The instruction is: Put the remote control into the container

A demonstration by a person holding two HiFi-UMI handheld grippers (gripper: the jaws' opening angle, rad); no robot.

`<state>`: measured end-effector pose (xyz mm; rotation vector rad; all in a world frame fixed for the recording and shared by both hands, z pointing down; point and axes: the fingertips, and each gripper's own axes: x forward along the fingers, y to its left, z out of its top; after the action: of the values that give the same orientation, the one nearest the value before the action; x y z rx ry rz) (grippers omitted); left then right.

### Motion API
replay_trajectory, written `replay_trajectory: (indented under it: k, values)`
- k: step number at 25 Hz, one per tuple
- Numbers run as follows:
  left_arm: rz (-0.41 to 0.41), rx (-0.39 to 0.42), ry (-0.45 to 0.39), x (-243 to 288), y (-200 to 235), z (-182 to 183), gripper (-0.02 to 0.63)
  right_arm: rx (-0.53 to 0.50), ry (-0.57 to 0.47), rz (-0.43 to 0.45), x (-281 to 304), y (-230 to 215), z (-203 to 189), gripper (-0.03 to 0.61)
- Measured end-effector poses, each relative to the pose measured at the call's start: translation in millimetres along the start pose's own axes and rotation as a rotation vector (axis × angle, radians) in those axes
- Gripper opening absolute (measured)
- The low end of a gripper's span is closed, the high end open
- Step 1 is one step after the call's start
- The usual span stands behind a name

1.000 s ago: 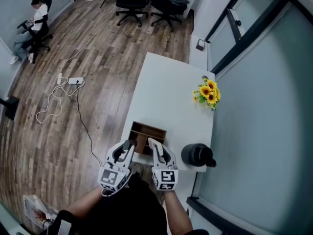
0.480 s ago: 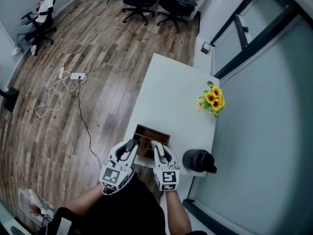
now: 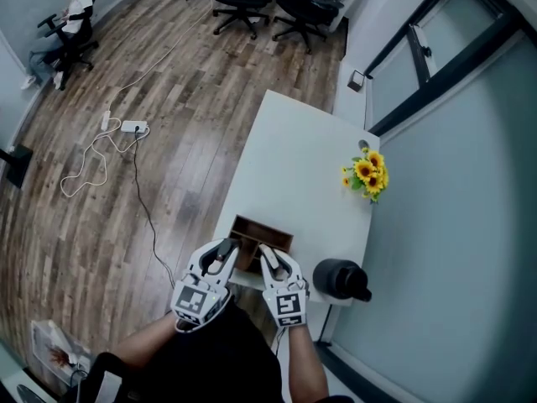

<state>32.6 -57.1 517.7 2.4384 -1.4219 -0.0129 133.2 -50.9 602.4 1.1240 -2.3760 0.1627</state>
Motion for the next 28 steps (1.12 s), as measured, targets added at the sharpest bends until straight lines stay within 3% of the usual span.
replay_trajectory:
  k: [24,28]
  values:
    - [0.004,0.001,0.054,12,-1,-18,0.102,0.04,0.06,0.037,32,0,-54,0.091]
    - [0.005,0.005,0.057,12,-1,-19,0.101,0.039,0.047,0.047,34,0,-50,0.091]
